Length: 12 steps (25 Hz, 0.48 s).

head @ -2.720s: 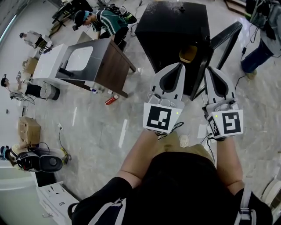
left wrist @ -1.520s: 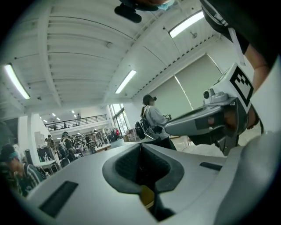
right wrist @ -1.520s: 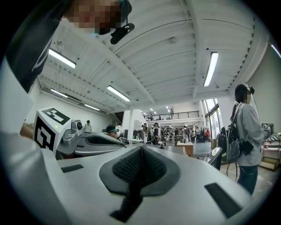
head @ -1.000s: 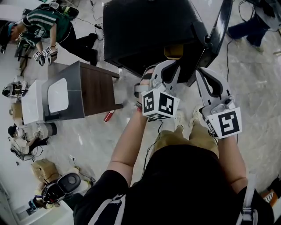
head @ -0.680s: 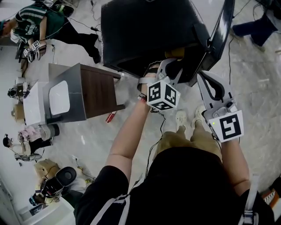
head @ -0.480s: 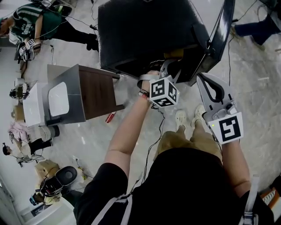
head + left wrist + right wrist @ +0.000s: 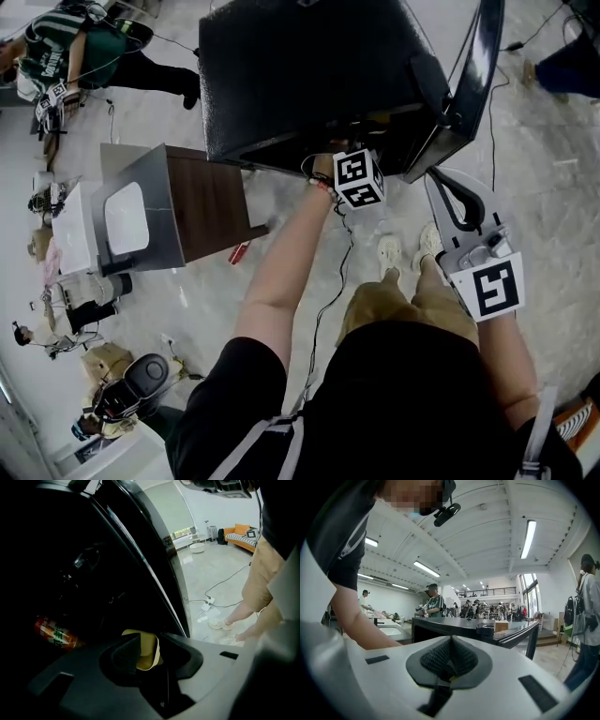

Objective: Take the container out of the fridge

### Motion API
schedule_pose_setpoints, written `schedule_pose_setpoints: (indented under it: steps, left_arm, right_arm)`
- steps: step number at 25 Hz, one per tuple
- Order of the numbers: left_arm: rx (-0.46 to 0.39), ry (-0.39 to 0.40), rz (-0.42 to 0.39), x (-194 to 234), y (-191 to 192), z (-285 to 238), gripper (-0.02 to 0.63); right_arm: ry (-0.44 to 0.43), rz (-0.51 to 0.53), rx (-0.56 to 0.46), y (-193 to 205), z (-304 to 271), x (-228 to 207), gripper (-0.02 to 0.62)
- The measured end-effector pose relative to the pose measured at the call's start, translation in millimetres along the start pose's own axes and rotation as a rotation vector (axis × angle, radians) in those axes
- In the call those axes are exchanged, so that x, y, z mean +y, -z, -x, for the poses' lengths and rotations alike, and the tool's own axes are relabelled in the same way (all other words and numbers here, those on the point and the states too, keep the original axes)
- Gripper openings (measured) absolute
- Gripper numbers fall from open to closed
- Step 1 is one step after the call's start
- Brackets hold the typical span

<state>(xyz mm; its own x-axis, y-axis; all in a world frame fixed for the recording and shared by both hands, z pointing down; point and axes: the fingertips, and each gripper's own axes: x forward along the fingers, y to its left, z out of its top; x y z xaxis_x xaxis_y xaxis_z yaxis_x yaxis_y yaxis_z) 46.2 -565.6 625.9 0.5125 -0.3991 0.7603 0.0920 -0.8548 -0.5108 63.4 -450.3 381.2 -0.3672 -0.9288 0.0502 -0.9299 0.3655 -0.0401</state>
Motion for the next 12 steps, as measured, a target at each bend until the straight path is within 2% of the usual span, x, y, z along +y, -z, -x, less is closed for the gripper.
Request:
schedule_pose_setpoints:
  steps: [4, 8, 12]
  left_arm:
    - [0.044, 0.024, -0.047, -3, 12, -23, 0.13]
    - [0.084, 0.053, -0.057, 4, 26, -44, 0.13]
    - [0.121, 0.098, -0.114, -9, 38, -60, 0.12]
  right_arm:
    - [0.004, -0.004, 0.001, 0, -2, -2, 0.035]
    - [-0.004, -0.007, 0.012, 4, -11, -9, 0.035]
    - [0.006, -0.006, 0.03, 9, -8, -10, 0.035]
